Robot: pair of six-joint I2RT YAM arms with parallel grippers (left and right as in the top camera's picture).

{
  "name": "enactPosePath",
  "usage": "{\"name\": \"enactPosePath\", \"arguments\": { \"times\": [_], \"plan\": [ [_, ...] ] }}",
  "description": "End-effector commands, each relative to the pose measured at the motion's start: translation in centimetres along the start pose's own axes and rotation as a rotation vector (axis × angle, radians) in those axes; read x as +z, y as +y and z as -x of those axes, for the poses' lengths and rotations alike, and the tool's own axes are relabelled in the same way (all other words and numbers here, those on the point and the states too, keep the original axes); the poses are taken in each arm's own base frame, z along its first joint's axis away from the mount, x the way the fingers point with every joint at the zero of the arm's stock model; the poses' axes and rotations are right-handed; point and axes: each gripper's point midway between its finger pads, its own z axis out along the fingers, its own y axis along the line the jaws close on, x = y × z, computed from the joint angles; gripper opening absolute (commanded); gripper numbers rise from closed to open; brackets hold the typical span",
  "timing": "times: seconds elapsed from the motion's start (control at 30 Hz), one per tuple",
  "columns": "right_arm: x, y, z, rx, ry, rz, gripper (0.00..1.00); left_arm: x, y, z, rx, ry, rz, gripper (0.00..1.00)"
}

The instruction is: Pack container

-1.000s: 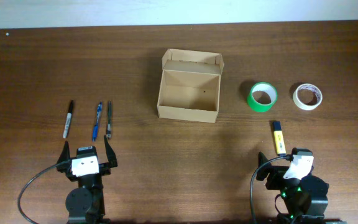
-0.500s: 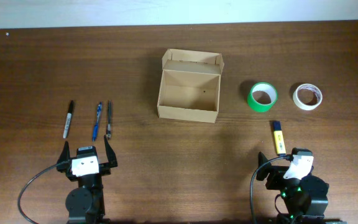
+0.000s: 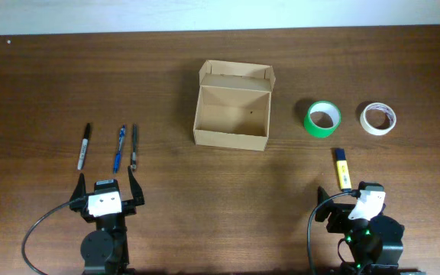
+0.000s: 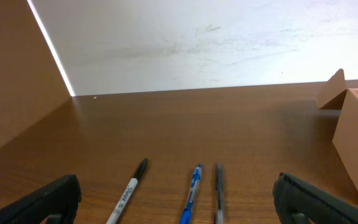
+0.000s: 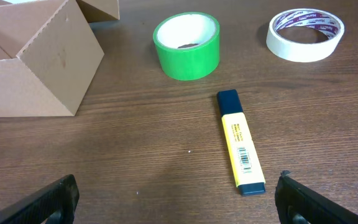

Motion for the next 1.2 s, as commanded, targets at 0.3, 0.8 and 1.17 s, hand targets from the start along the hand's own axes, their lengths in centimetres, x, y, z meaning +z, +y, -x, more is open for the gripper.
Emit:
{"name": "enactPosePath", "arguments": {
  "times": [0.3, 0.8, 1.17],
  "plan": [
    [-0.3, 2.9, 0.0, 0.172, 0.017, 0.171, 0.99, -0.7, -4.7, 0.0, -0.104, 0.003, -0.28, 0.99],
    [-2.7, 6.7, 6.3, 0.321, -0.091, 0.387, 0.99, -3.0, -7.5, 2.1, -0.285, 0.142, -0.478, 1.0],
    [-3.6, 6.1, 20.2, 0.024, 0.164, 0.164, 0.99, -0.4, -2.2, 10.1, -0.047, 0.441, -0.23, 1.0]
  ]
}}
